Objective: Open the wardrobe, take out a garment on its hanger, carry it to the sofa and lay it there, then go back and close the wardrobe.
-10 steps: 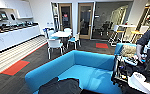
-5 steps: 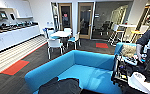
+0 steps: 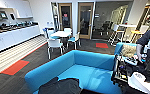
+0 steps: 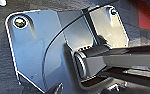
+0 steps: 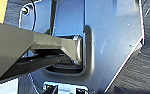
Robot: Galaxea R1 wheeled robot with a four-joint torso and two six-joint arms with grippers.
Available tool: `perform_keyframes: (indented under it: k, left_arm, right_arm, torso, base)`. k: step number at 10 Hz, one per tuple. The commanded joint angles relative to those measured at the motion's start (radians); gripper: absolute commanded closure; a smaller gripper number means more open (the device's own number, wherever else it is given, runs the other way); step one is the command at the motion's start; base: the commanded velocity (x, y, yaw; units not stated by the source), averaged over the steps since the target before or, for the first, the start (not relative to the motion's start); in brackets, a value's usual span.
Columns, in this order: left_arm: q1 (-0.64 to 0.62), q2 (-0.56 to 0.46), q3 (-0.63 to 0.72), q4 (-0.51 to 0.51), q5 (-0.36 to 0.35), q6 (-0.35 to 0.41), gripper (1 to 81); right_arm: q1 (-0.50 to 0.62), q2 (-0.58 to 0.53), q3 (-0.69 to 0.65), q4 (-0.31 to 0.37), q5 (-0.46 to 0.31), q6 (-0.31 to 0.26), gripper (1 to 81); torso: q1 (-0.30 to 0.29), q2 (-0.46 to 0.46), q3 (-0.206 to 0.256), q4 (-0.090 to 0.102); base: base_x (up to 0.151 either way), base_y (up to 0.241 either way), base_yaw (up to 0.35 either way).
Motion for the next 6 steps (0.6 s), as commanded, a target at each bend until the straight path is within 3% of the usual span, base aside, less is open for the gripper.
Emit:
perform_keyframes:
  k: [1,4,6]
  left_arm:
    - [-0.028,-0.003,-0.002,0.001,0.035,0.005,1.0]
    - [-0.028,-0.001,-0.002,0.001,0.035,0.005,1.0]
    - [-0.028,-0.006,-0.002,0.000,0.035,0.004,1.0]
  right_arm:
    - [0.025,0.010,0.004,-0.002,-0.060,-0.003,1.0]
    - [0.025,0.011,0.004,-0.002,-0.058,-0.003,1.0]
    - [0.025,0.011,0.004,-0.002,-0.058,-0.003,1.0]
  torso:
    - [0.000,0.000,0.000,0.000]
    - [0.000,0.000,0.000,0.000]
    - [0.000,0.000,0.000,0.000]
  base:
    - [0.000,0.000,0.000]
    - [0.000,0.000,0.000]
    - [0.000,0.000,0.171]
